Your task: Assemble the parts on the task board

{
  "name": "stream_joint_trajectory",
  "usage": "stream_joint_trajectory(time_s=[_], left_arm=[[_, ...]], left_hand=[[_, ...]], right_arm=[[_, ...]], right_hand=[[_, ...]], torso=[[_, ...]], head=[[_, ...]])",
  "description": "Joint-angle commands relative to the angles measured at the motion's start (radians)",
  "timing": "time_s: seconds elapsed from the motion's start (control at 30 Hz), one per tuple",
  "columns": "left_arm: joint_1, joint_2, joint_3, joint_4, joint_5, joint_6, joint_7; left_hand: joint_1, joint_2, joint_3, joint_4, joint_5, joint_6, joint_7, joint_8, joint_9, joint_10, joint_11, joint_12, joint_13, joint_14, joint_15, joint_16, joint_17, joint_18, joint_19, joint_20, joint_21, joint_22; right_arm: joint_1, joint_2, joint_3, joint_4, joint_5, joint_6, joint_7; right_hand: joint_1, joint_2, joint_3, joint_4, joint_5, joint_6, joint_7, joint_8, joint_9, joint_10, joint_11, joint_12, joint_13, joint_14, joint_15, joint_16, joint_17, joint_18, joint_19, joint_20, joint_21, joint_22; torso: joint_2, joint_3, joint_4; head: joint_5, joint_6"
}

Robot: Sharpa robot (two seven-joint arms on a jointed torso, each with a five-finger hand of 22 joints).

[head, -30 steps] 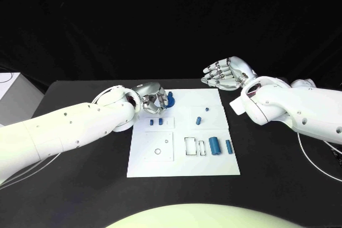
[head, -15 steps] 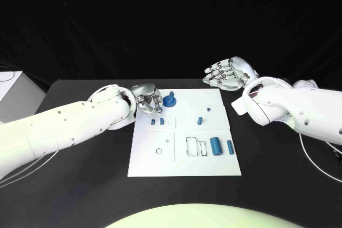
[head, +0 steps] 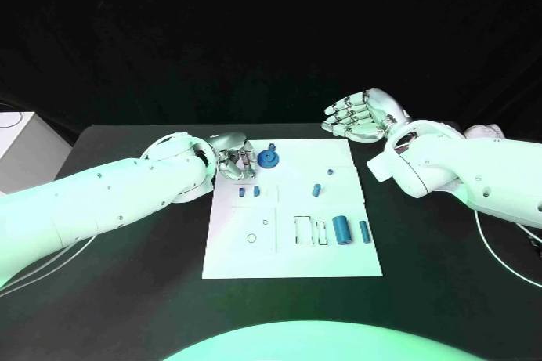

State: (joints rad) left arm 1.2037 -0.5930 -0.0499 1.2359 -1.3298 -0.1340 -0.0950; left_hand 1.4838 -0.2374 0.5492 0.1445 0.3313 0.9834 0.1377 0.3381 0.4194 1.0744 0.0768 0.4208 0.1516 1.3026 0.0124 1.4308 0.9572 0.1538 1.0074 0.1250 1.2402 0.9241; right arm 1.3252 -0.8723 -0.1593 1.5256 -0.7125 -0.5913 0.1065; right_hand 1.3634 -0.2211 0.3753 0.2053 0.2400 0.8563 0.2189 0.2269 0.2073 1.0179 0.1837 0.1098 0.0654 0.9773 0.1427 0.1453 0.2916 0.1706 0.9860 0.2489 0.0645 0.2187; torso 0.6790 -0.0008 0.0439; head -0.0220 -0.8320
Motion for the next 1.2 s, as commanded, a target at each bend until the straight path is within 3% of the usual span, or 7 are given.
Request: stream_joint_trajectory(time_s=[0.03, 0.57, 1.2], left_arm=[[0.0, 0.003, 0.0, 0.0, -0.013, 0.024, -0.003], [0.0, 0.003, -0.001, 0.0, -0.003, 0.04, -0.006], [-0.003, 0.023, -0.015, -0.024, -0.009, 0.046, -0.009]], left_hand=[[-0.004, 0.004, 0.0, -0.005, 0.0, 0.007, -0.002, -0.007, 0.002, 0.006, -0.001, -0.007, -0.001, -0.008, 0.002, -0.001, -0.001, -0.001, -0.01, -0.001, -0.004, -0.002], [-0.003, 0.005, 0.0, -0.009, -0.001, 0.009, -0.002, -0.007, 0.003, 0.01, -0.002, -0.01, -0.001, -0.008, 0.001, -0.001, 0.0, -0.001, -0.011, -0.001, -0.004, -0.002], [-0.002, 0.005, 0.001, -0.011, -0.001, 0.009, -0.002, -0.009, 0.004, 0.012, -0.001, -0.014, -0.001, -0.01, 0.001, -0.001, -0.003, 0.0, -0.014, -0.002, -0.005, -0.004]], right_arm=[[0.0, 0.0, 0.0, 0.002, -0.007, 0.013, 0.005], [0.0, 0.0, 0.0, 0.002, -0.008, 0.013, 0.005], [0.0, 0.001, 0.0, 0.002, -0.008, 0.015, 0.005]], right_hand=[[-0.007, 0.005, -0.006, 0.0, 0.004, 0.0, 0.021, -0.005, -0.002, 0.006, 0.001, -0.007, -0.001, 0.006, 0.002, -0.004, -0.001, 0.013, 0.005, 0.001, 0.001, -0.002], [-0.007, 0.005, -0.006, 0.0, 0.004, 0.0, 0.021, -0.005, -0.002, 0.006, 0.001, -0.007, -0.001, 0.006, 0.002, -0.004, -0.002, 0.013, 0.005, 0.001, 0.001, -0.002], [-0.007, 0.006, -0.007, 0.0, 0.005, 0.0, 0.021, -0.005, -0.002, 0.006, 0.001, -0.007, -0.001, 0.006, 0.002, -0.005, -0.003, 0.013, 0.005, 0.001, 0.001, -0.003]], torso=[[-0.001, -0.0001, 0.0009], [-0.001, -0.001, 0.0014], [-0.001, -0.0003, 0.0]], head=[[0.0, -0.001], [-0.001, -0.001], [-0.002, -0.003]])
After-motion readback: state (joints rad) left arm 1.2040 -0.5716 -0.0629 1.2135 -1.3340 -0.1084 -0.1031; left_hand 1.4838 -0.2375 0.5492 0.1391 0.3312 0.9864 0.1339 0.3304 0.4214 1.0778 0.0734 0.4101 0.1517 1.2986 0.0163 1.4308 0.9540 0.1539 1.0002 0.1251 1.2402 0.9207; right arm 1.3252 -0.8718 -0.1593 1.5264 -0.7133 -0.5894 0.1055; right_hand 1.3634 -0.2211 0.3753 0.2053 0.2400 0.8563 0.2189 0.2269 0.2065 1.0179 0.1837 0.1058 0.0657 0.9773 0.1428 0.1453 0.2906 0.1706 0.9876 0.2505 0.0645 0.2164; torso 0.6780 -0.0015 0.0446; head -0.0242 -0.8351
